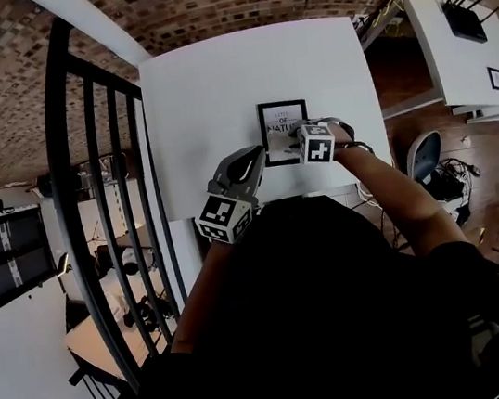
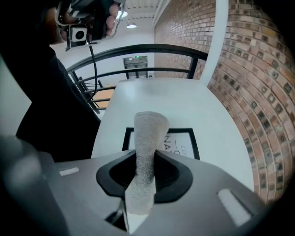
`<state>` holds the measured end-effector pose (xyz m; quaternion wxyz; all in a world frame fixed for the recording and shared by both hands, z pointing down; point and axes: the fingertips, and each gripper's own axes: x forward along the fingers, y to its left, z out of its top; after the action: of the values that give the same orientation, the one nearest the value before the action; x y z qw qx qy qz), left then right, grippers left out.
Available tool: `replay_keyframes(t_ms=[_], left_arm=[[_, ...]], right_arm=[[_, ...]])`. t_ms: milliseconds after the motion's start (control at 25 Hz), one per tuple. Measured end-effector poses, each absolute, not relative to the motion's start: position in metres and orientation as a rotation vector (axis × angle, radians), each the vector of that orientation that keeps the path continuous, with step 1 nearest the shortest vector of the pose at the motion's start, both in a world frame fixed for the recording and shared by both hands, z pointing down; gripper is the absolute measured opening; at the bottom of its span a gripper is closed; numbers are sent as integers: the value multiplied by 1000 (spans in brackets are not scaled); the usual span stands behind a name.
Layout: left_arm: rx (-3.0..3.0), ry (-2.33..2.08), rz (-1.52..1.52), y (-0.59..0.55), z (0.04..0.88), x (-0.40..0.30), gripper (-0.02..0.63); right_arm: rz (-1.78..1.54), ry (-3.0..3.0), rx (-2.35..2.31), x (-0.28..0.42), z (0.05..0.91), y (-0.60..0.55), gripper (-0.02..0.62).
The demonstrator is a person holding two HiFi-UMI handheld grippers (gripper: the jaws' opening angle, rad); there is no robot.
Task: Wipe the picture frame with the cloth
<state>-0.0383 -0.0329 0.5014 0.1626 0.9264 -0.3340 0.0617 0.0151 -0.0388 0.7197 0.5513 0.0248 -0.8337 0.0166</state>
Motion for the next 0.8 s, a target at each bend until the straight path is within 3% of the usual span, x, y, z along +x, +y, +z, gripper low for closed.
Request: replay_keyframes(t_ms=[320,800], left_arm=[[2630,-971,177,-31,502,-44,-2],[2631,-955,168,-34,501,-45,-2]], right_arm=[[18,-1982,-45,-36,734,-15,91],[64,-1912,-54,1,746,0,91]])
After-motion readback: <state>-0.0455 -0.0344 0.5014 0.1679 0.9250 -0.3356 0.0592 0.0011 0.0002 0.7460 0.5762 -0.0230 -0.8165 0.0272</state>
